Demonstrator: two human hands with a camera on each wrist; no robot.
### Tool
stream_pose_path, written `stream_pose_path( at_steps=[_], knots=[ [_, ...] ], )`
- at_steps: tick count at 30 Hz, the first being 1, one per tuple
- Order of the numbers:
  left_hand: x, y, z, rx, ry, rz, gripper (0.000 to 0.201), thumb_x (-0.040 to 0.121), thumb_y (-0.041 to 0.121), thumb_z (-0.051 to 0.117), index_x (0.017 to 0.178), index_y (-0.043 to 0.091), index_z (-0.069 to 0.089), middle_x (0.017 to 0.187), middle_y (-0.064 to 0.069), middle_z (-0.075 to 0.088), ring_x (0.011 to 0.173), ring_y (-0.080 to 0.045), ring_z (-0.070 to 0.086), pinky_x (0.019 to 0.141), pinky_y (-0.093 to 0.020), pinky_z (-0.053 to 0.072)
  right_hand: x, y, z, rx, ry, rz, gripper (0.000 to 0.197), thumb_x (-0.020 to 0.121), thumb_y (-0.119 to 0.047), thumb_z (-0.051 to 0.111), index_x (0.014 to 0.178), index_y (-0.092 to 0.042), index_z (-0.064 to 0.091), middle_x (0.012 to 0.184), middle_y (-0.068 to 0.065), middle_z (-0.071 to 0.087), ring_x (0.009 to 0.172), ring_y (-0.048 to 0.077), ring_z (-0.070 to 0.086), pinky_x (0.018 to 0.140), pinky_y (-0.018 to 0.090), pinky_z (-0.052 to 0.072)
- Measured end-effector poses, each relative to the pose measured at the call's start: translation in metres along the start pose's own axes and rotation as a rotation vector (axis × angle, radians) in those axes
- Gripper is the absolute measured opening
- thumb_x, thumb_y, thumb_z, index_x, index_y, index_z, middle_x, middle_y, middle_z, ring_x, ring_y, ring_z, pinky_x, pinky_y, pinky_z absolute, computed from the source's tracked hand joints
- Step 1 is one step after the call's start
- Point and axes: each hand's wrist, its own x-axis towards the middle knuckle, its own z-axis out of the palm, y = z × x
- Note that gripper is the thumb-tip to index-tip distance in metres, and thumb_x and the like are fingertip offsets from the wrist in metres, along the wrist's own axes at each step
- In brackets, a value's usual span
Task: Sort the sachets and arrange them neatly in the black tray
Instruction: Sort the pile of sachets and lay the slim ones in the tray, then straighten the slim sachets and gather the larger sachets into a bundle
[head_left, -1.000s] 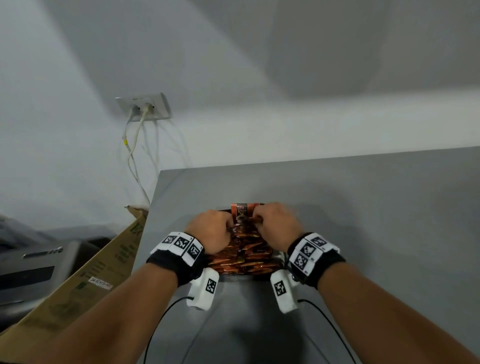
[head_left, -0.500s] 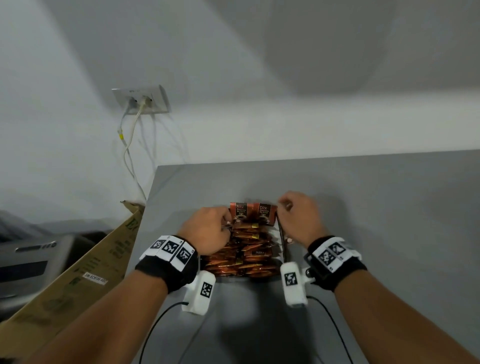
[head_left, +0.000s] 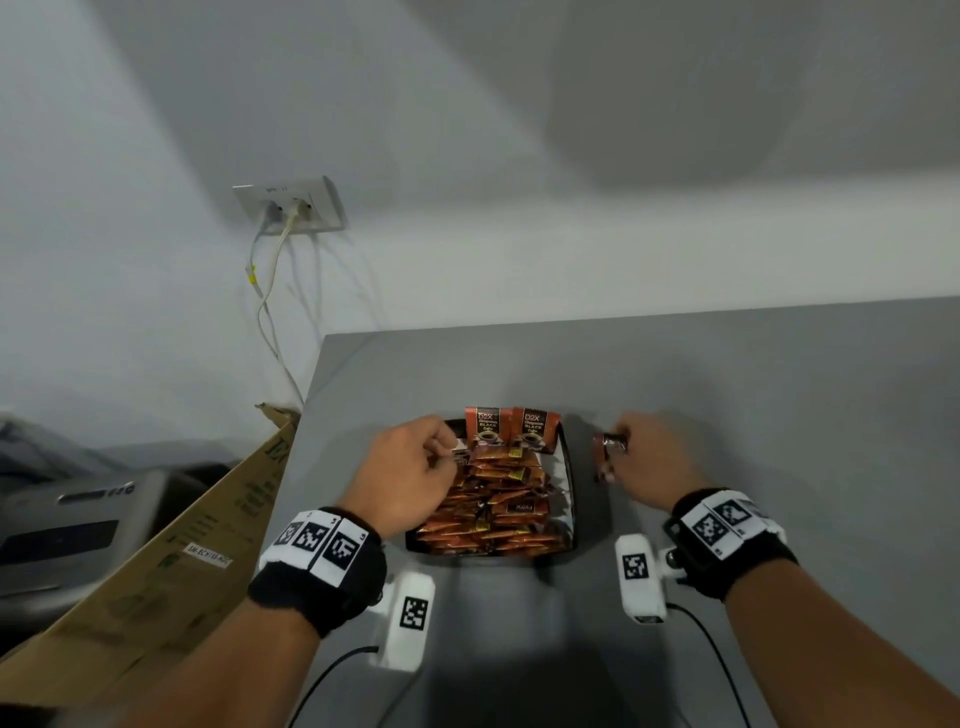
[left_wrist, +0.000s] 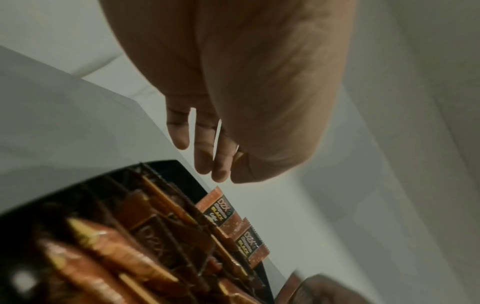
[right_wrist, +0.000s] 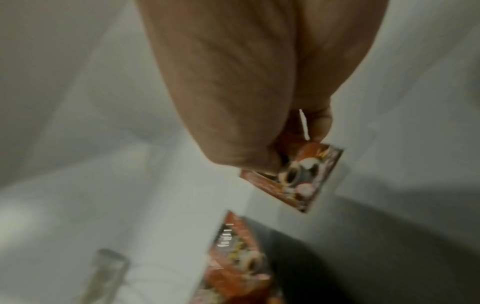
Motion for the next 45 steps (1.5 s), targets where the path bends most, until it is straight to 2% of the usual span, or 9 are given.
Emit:
stream_pose_path(
  at_steps=[6,13,20,26,33,37,40,42,45],
  knots=[
    [-0.012,-0.019,-0.001,-0.003,0.003,-0.096,0.013,0.091,0.012,0.061,0.094,0.025,0.063,0.089,0.009,0.067,0.082,-0.003,0.062,0.066,-0.011,0.046,-0.032,-0.075,0.001,0.151,0.073,-0.382,0.012,0.094,-0.012,0.063,0.089,-0.022,0.059,0.088,-0.006,0.065,0.076,0.01,0.063,0.067,0.026,0.056],
    [-0.008,-0.018,-0.007,0.021,0.056,-0.044,0.009,0.088,0.017,0.064,0.095,0.023,0.064,0.093,0.011,0.065,0.088,-0.005,0.061,0.078,-0.021,0.05,-0.039,-0.089,0.028,0.037,-0.18,-0.385,0.019,0.087,-0.019,0.068,0.103,-0.029,0.064,0.104,-0.016,0.057,0.093,0.003,0.057,0.086,0.027,0.054],
    [0.039,0.007,-0.002,0.185,-0.001,0.072,0.032,0.092,0.015,0.057,0.123,0.02,0.062,0.119,-0.001,0.066,0.108,-0.02,0.061,0.09,-0.033,0.051,0.005,-0.068,0.011,-0.014,0.007,-0.249,0.041,0.091,-0.014,0.058,0.132,-0.017,0.059,0.134,0.002,0.053,0.128,0.02,0.047,0.105,0.028,0.035],
    [0.083,0.014,0.018,0.441,-0.166,0.079,0.038,0.091,0.018,0.058,0.126,0.032,0.06,0.117,-0.004,0.064,0.1,-0.026,0.064,0.086,-0.041,0.057,0.019,-0.068,0.019,-0.067,0.026,-0.269,0.013,0.089,-0.011,0.06,0.091,-0.015,0.072,0.087,-0.001,0.06,0.091,0.022,0.061,0.073,0.025,0.039],
    [0.061,0.001,0.006,0.338,-0.258,0.132,0.025,0.091,0.012,0.051,0.102,0.023,0.07,0.103,0.0,0.059,0.095,-0.02,0.06,0.083,-0.035,0.051,-0.01,-0.073,0.014,0.017,-0.14,-0.391,0.001,0.093,-0.022,0.062,0.092,-0.021,0.061,0.091,-0.003,0.064,0.083,0.015,0.06,0.076,0.035,0.052],
    [0.035,-0.008,-0.003,0.386,-0.333,0.123,0.023,0.091,0.037,0.058,0.108,0.022,0.063,0.11,0.002,0.061,0.101,-0.02,0.06,0.087,-0.032,0.046,-0.025,-0.076,0.018,-0.078,-0.317,-0.371,0.046,0.076,-0.062,0.069,0.107,-0.035,0.049,0.101,-0.013,0.062,0.091,0.009,0.061,0.083,0.036,0.057],
    [0.021,-0.011,-0.006,0.408,-0.465,0.102,0.077,0.07,0.075,0.065,0.13,0.032,0.046,0.128,0.01,0.053,0.119,-0.011,0.048,0.11,-0.031,0.026,-0.027,-0.08,0.019,-0.251,-0.41,-0.437,0.093,0.054,-0.083,0.07,0.131,-0.038,0.042,0.132,-0.016,0.049,0.124,0.011,0.047,0.11,0.039,0.041],
    [0.014,-0.015,-0.006,0.439,-0.565,0.089,0.112,0.054,0.083,0.072,0.145,0.035,0.027,0.142,0.011,0.041,0.134,-0.011,0.035,0.122,-0.041,0.001,-0.028,-0.083,0.019,-0.363,-0.436,-0.473,0.107,0.048,-0.082,0.073,0.136,-0.035,0.037,0.138,-0.015,0.043,0.129,0.013,0.04,0.115,0.039,0.033],
    [0.014,-0.022,-0.002,0.558,-0.604,0.134,0.137,0.043,0.083,0.075,0.152,0.032,0.011,0.148,0.006,0.031,0.141,-0.019,0.028,0.121,-0.053,-0.01,-0.024,-0.083,0.023,-0.416,-0.496,-0.491,0.131,0.036,-0.082,0.076,0.146,-0.035,0.022,0.14,-0.013,0.042,0.13,0.015,0.039,0.116,0.042,0.03]
  ],
)
